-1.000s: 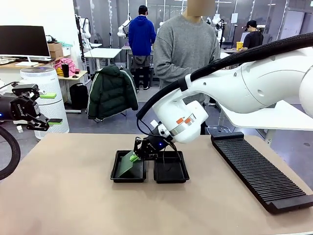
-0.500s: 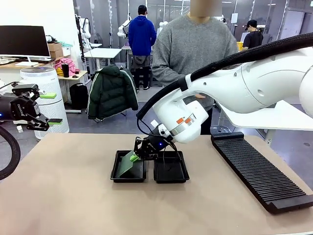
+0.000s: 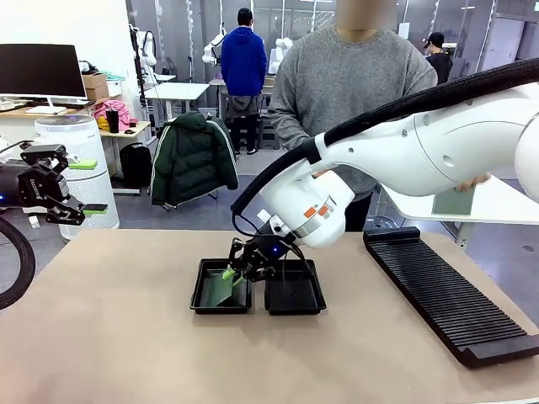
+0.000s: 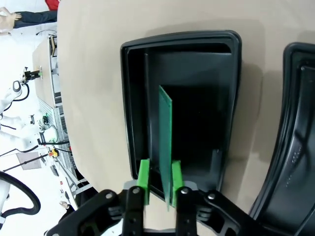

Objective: Inspect and transfer BCBs to ESD trays.
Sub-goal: Pick up the Blank PCB from the PCB Rack and place it in the left ESD tray.

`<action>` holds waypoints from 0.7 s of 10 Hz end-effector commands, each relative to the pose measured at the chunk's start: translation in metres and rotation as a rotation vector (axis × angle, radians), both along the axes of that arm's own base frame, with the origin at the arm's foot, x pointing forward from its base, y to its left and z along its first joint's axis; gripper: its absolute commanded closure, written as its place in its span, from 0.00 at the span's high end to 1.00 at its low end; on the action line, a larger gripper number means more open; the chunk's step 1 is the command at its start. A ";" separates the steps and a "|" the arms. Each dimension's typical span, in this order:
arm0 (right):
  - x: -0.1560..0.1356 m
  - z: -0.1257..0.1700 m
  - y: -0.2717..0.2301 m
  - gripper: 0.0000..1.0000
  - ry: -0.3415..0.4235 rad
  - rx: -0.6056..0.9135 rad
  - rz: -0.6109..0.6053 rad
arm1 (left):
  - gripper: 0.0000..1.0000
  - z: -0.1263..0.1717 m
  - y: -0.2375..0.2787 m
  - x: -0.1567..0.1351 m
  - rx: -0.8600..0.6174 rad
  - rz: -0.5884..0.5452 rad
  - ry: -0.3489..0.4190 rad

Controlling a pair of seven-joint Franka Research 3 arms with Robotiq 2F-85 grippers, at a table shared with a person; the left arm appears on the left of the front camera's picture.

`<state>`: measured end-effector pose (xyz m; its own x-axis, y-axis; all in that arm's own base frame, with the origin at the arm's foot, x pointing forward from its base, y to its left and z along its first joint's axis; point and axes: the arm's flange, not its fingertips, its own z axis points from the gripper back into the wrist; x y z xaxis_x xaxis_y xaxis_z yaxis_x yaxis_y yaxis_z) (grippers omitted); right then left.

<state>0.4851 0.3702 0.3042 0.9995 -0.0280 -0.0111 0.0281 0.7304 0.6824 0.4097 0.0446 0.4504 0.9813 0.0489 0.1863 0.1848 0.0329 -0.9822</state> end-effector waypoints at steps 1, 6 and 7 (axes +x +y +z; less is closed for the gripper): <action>0.001 0.008 0.008 1.00 0.029 -0.064 -0.002 | 1.00 0.001 0.001 0.000 -0.002 0.002 -0.001; 0.010 0.035 0.042 1.00 0.002 -0.264 0.019 | 1.00 0.001 0.001 0.000 -0.002 0.002 -0.001; 0.010 0.041 0.052 1.00 -0.015 -0.316 0.024 | 1.00 0.001 0.001 0.000 -0.002 0.002 -0.001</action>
